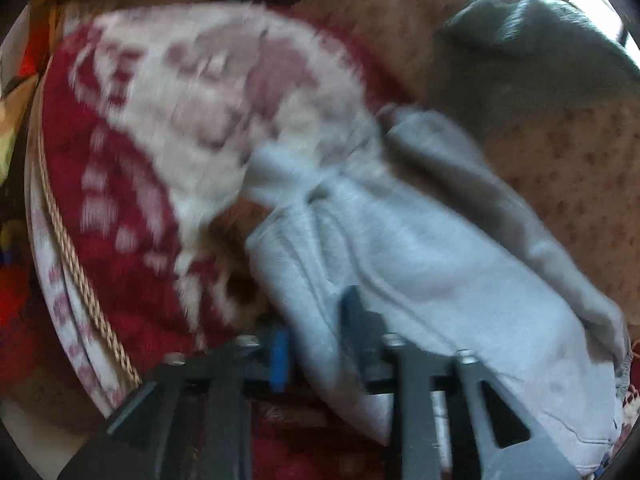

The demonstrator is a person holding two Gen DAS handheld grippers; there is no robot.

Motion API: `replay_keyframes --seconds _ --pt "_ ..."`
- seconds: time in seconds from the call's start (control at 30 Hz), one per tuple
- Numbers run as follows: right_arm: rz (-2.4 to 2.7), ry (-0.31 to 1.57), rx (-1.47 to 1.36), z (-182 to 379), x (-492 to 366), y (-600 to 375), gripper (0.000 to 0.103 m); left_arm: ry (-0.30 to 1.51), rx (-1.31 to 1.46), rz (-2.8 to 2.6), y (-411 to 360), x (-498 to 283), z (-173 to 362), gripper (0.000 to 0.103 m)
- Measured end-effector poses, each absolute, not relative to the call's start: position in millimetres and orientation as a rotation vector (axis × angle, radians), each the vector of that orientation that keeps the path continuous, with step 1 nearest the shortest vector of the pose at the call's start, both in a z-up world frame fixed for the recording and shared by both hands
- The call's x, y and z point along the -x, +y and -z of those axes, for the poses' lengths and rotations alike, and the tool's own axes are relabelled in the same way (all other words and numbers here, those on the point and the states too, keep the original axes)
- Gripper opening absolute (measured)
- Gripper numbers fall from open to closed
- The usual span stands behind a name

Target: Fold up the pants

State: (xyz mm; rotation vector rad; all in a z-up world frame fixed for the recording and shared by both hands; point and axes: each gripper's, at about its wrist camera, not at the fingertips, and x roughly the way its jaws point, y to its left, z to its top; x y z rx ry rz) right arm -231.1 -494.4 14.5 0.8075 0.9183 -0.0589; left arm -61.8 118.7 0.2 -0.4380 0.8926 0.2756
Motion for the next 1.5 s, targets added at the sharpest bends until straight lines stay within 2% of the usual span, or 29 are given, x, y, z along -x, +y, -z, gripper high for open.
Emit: replay_keyframes --seconds 0.03,0.1,0.13,0.27,0.37,0.53,0.6,0.73,1.03,1.27,1.5 --pt "0.057 0.929 -0.802 -17 232 -495 0.041 0.888 0.468 -0.289 124 65 0 0.053" --pt "0.068 0.953 -0.773 -23 234 -495 0.042 0.873 0.475 -0.332 131 72 -5 0.071" --pt "0.077 0.962 -0.754 -27 236 -495 0.046 0.872 0.467 -0.343 133 74 -8 0.075" --pt "0.107 0.969 -0.652 -49 246 -497 0.065 0.889 0.432 -0.347 131 83 -21 0.075" --pt "0.11 0.943 -0.595 -70 249 -496 0.072 0.861 0.426 -0.334 127 86 -38 0.075" --pt "0.057 0.911 -0.43 -101 222 -477 0.078 0.789 0.457 -0.25 109 80 -73 0.09" --pt "0.018 0.91 -0.352 -109 203 -465 0.084 0.78 0.468 -0.202 99 70 -80 0.094" --pt "-0.098 0.889 -0.09 -128 149 -434 0.092 0.843 0.495 -0.094 75 41 -78 0.095" --pt "-0.267 0.918 0.279 -128 6 -406 0.093 0.946 0.524 -0.037 51 -28 -52 0.095" --pt "-0.422 1.074 0.427 -85 -78 -404 0.093 0.991 0.563 -0.032 54 -85 -29 0.095" --pt "-0.54 1.186 0.328 -55 -115 -417 0.094 1.057 0.613 -0.034 47 -132 5 0.095"
